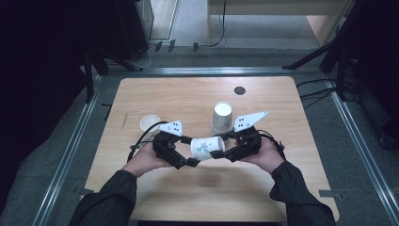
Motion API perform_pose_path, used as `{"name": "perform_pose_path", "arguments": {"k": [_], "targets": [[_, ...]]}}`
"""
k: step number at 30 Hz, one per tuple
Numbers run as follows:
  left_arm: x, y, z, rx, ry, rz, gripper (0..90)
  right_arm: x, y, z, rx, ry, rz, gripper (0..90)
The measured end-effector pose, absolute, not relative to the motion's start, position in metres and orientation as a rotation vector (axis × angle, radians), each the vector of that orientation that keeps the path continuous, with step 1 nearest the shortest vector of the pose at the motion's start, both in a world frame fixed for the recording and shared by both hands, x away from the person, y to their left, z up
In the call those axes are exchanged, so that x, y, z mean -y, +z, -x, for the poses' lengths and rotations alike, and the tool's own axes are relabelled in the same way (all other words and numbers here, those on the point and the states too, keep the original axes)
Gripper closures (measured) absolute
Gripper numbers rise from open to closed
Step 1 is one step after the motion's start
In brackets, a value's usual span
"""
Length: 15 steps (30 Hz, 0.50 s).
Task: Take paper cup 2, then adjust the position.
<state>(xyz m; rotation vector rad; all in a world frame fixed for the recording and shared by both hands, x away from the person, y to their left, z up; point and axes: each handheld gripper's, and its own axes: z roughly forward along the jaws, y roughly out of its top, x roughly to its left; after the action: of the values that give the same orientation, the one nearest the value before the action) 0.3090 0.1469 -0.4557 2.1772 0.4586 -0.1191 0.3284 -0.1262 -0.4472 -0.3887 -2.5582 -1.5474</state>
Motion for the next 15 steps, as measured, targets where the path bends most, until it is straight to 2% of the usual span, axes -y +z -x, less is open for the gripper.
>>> {"name": "perform_pose_path", "arguments": {"k": [15], "targets": [[-0.1481, -0.4591, -0.3091, -0.451, -0.123, -2.146, 11.8, 0.1248, -0.4488, -0.3300, 2.554, -1.549, 0.396, 34.7]]}}
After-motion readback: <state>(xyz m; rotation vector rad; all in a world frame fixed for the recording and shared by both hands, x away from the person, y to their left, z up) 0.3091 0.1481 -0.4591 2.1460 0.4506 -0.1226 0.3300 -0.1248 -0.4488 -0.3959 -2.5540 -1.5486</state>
